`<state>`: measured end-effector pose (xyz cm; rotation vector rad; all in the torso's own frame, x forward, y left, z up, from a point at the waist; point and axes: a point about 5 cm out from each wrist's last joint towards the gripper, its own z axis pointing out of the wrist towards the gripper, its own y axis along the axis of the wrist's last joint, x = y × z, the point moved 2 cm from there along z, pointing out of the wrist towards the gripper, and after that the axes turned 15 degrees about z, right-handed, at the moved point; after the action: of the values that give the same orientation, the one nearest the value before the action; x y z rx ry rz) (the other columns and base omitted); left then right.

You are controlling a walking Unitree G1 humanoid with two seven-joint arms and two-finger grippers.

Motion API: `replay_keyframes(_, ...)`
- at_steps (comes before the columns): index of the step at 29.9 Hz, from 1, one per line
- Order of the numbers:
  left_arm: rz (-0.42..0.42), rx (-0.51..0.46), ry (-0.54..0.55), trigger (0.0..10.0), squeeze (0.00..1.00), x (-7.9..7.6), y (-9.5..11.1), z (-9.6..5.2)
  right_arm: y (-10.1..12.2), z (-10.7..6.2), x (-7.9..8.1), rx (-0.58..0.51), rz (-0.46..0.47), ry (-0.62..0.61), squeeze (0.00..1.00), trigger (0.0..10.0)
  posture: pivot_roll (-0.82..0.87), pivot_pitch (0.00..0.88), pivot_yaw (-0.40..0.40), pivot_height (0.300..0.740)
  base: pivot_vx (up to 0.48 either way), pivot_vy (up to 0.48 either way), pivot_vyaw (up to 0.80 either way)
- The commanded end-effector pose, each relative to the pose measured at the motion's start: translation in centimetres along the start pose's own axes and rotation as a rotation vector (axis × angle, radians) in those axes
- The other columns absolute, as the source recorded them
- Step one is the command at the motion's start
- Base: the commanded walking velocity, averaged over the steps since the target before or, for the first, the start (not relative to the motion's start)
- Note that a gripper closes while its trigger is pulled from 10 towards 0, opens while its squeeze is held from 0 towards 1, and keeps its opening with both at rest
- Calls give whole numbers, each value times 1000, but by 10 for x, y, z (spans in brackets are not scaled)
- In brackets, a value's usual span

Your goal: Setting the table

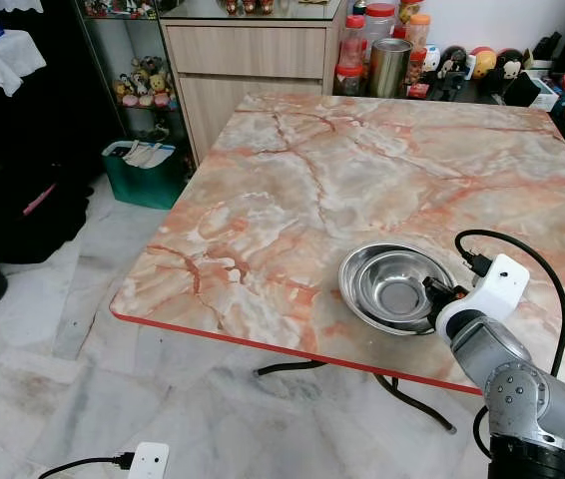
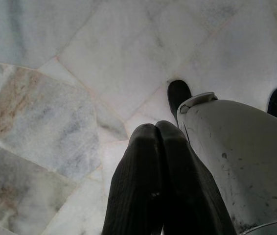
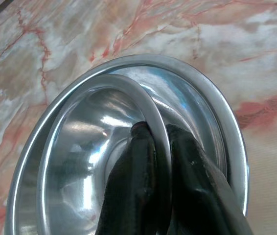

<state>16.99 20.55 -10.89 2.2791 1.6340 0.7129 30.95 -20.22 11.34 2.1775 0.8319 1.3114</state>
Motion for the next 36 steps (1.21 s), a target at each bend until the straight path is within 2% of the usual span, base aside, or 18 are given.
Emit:
replay_keyframes(1, 3, 27, -5, 10000, 0, -1, -8, -1, -1, 1, 4, 1, -5, 9, 1000, 10000, -119, 67, 33, 740, 0, 0, 0)
replay_keyframes(2, 4, 28, -6, 10000, 0, -1, -8, -1, -2, 1, 4, 2, -7, 8, 616, 10000, -120, 69, 33, 740, 0, 0, 0)
replay_keyframes(3, 4, 28, -6, 10000, 0, -1, -8, -1, -2, 2, 4, 2, -7, 7, 451, 10000, -120, 69, 33, 740, 0, 0, 0)
replay_keyframes(4, 5, 28, -6, 10000, 0, -1, -8, -1, -2, 2, 5, 2, -8, 7, 0, 10000, -120, 67, 33, 740, 0, 0, 0)
replay_keyframes(16, 5, 30, -9, 10000, 0, -1, -8, -1, 0, 2, 11, -3, -29, 25, 0, 10000, -119, 66, 34, 740, 0, 0, 0)
replay_keyframes(17, 5, 30, -9, 10000, 0, -1, -7, -1, 0, 1, 13, -3, -30, 32, 627, 10000, -122, 64, 34, 740, 0, 0, 0)
replay_keyframes(18, 6, 29, -9, 10000, 0, -1, -7, -1, 1, 1, 15, -3, -33, 40, 1000, 10000, -122, 64, 34, 740, 0, 0, 0)
replay_keyframes(21, 2, 28, -9, 10000, 0, -1, -6, -1, 1, 2, 15, -3, -45, 36, 957, 10000, -120, 62, 33, 740, 0, 0, 0)
replay_keyframes(22, 0, 27, -10, 10000, 0, -1, -6, -1, 1, 2, 15, -4, -48, 35, 0, 10000, -120, 62, 33, 740, 0, 0, 0)
replay_keyframes(26, -5, 22, -15, 10000, 0, -2, -4, 0, 6, 1, 17, -28, -75, 29, 0, 10000, -119, 58, 34, 740, 0, 0, 0)
replay_keyframes(29, -6, 21, -16, 10000, 0, -2, -4, 0, 19, -1, 20, -114, -149, 18, 0, 10000, -120, 57, 35, 740, 0, 0, 0)
replay_keyframes(31, -5, 18, -15, 10000, 0, -1, -3, 0, 27, -2, 25, -171, -144, 44, 0, 10000, -122, 54, 37, 740, 0, 0, 0)
replay_keyframes(33, -6, 9, -5, 10000, 0, 0, -1, 0, 38, -6, 38, -272, -168, 120, 0, 10000, -122, 54, 37, 740, 0, 0, 0)
replay_keyframes(35, -3, 1, 9, 10000, 0, 2, 1, 0, 45, -10, 48, -350, -258, 171, 0, 10000, -119, 51, 36, 740, 0, 0, 0)
replay_keyframes(36, -3, 1, 10, 10000, 0, 2, 1, 0, 45, -10, 49, -354, -267, 173, 0, 10000, -119, 51, 36, 740, 0, 0, 0)
